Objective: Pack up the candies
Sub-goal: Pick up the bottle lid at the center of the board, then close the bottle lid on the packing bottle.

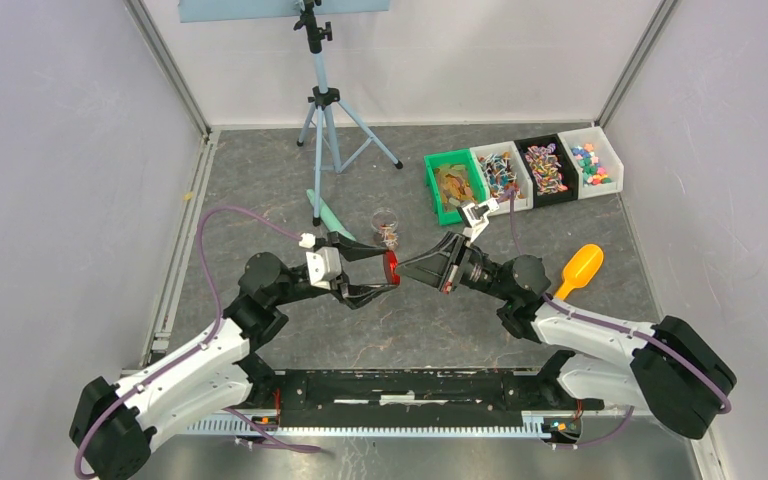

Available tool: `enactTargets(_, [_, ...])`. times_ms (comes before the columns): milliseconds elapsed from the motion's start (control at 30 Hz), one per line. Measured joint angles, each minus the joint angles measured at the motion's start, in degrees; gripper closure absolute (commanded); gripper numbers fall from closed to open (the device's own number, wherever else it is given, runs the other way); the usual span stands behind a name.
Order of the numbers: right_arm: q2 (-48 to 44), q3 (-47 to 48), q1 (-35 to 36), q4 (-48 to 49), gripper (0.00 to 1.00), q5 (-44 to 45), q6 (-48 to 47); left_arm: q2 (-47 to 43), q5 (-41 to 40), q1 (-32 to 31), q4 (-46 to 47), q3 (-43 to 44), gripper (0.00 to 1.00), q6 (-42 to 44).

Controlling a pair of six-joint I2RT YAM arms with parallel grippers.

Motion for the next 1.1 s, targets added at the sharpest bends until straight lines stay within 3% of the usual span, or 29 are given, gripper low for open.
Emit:
enactTargets(300, [-4.9, -0.7, -1.6, -5.3, 0.39, 2.7, -1.3, -0.9, -4.7, -0.3, -11.5, 4.8, 0.41, -0.1])
enactTargets(367, [-7.1, -0.7, -2.2, -8.3, 0.21, 3.8, -2.6, -1.0, -6.8, -0.3, -15.7, 6.6, 0.41, -0.5])
enactTargets(400, [-8.3, -0.7, -2.5, -10.2, 0.07, 4.5, -3.6, -0.9, -8.0, -0.3, -17.7, 7.5, 0.40, -1.0])
enactTargets(433, [-9.6, -0.6, -2.6, -12.5, 0.02, 5.2, -4.8, -0.8, -9.3, -0.3, -19.9, 8.8, 0.39, -1.6])
enactTargets(633, [-17.9, 1.3, -2.9, -30.8, 0.02, 11.3, -16.2, 5.7, -18.3, -0.3, -36.3, 21.8, 0.39, -2.6])
enactTargets(833, [-25.0, 6.4, -2.9, -49.8, 0.02, 18.7, -28.8, 19.7, -26.8, -0.3, -53.2, 38.2, 0.40, -2.6])
enactTargets(1100, [-30.7, 15.5, -2.9, -67.1, 0.02, 27.3, -41.6, 35.4, -33.7, -0.3, -64.5, 48.7, 0.40, -2.6])
